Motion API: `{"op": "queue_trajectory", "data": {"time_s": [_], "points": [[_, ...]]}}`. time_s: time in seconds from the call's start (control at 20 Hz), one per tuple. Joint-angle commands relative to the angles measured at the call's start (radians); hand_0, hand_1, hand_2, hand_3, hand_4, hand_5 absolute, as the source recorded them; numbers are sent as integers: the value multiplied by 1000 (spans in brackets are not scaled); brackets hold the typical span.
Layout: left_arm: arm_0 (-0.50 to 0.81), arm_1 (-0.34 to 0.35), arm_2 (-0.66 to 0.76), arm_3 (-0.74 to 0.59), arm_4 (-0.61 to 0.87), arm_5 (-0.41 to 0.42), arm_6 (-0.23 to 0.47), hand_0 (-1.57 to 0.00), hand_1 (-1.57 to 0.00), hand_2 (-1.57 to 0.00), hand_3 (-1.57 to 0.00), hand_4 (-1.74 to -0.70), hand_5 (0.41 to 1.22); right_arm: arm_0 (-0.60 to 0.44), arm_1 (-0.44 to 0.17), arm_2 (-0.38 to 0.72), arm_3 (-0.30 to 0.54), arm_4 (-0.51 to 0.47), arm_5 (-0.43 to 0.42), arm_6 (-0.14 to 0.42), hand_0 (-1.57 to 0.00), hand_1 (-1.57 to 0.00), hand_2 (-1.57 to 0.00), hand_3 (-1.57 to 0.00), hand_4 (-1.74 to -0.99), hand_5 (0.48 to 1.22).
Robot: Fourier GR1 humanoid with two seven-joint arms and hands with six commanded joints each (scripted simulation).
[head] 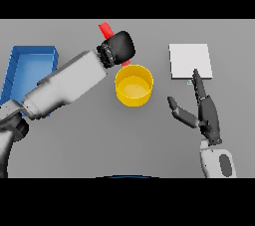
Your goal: Pick up the red beaker and tilt it to pour out 1 green nut into yellow bowl. Pick up the yellow bowl and place it on the metallic measuring scale.
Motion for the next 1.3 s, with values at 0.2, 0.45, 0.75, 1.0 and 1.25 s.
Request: {"op": "queue_trajectory", "data": {"time_s": [0.2,0.45,0.75,1.0,1.25], "points": [[-31,-11,-88,30,-93,48,-41,-1571,-1571,-1571,-1566,-1734,1221,21,7,17,-22,15,-2,-11,1,1,1,1,-1132,573],[-91,-37,-144,58,-169,58,-42,-1571,-1571,-1571,-1569,-1733,1221,21,6,12,-17,10,-2,-16,1,1,1,1,-1130,577],[-300,-19,-144,131,-216,85,-130,-1571,-1571,-1571,-1571,-1728,1221,21,12,20,-17,24,-10,-22,1,1,1,1,-1135,563],[-431,60,31,272,-123,114,-77,-1571,-1571,-1571,-1571,-1722,1221,7,17,23,-15,12,0,-20,1,1,1,1,-1117,554],[-480,169,399,485,184,44,49,-1571,-1571,-1571,-1509,-1735,1221,-11,1,17,6,-12,27,-32,1,1,1,1,-1105,578]]}}
